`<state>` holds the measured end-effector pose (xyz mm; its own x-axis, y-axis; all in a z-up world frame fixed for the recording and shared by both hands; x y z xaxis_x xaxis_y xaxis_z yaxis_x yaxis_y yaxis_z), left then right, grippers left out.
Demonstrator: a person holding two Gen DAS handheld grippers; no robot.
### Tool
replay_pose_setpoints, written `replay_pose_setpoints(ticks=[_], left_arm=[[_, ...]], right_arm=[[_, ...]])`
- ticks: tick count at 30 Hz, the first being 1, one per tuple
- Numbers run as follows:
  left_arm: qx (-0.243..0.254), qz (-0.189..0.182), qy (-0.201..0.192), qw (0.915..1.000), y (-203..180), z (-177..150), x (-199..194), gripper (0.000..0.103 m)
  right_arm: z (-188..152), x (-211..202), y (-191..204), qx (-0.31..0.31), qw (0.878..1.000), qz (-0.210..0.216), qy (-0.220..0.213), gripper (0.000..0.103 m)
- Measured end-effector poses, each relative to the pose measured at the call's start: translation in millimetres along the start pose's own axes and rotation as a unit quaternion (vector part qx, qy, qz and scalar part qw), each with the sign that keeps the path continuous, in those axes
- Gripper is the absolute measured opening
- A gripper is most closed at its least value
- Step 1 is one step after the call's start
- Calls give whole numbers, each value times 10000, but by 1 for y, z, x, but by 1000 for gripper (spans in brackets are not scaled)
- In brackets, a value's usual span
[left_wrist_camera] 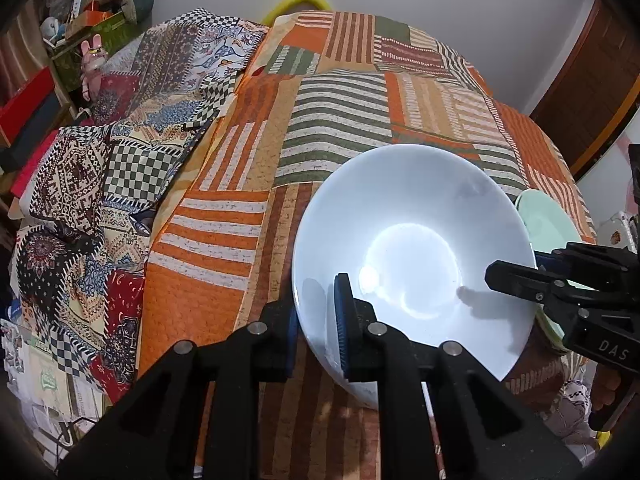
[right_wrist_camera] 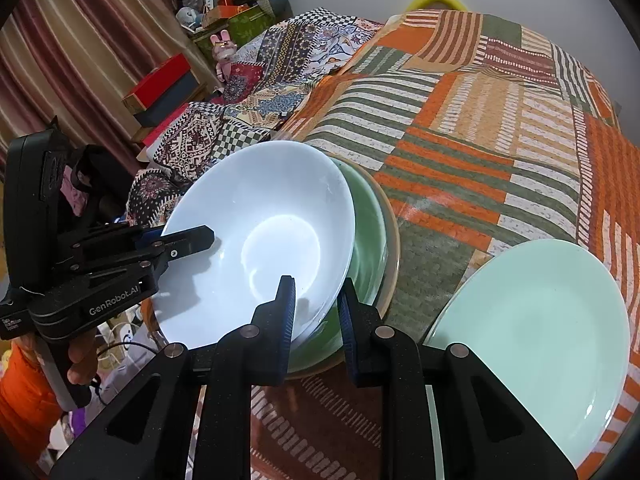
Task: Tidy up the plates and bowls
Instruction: 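Lower the white bowl with the left tool into the nested bowls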
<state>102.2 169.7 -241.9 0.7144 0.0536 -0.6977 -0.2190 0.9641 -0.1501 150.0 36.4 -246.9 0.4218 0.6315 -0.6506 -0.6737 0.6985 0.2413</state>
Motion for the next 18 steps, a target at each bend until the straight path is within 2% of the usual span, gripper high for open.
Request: replay_pose_setpoints(ticks=[6, 18], left_arm=[[-65, 16, 104, 9999, 4, -2, 7, 16], [-99, -44, 190, 9998, 4, -3, 10, 18]], right_arm=[[4, 3, 4, -169, 9998, -105, -5, 20], [9, 2, 13, -935, 9943, -504, 67, 22]])
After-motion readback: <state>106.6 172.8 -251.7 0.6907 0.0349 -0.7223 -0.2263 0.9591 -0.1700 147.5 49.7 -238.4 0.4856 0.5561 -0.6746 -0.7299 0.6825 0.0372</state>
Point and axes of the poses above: each gripper's, at about its wrist camera, not at the fingertips, and x roughly the way its jaws point, y to its left, z to its top, the point moved 4 cm from there along x, roughly the way its jaws point, and after that the axes turned 15 degrees about -y, right-handed, at the moved point
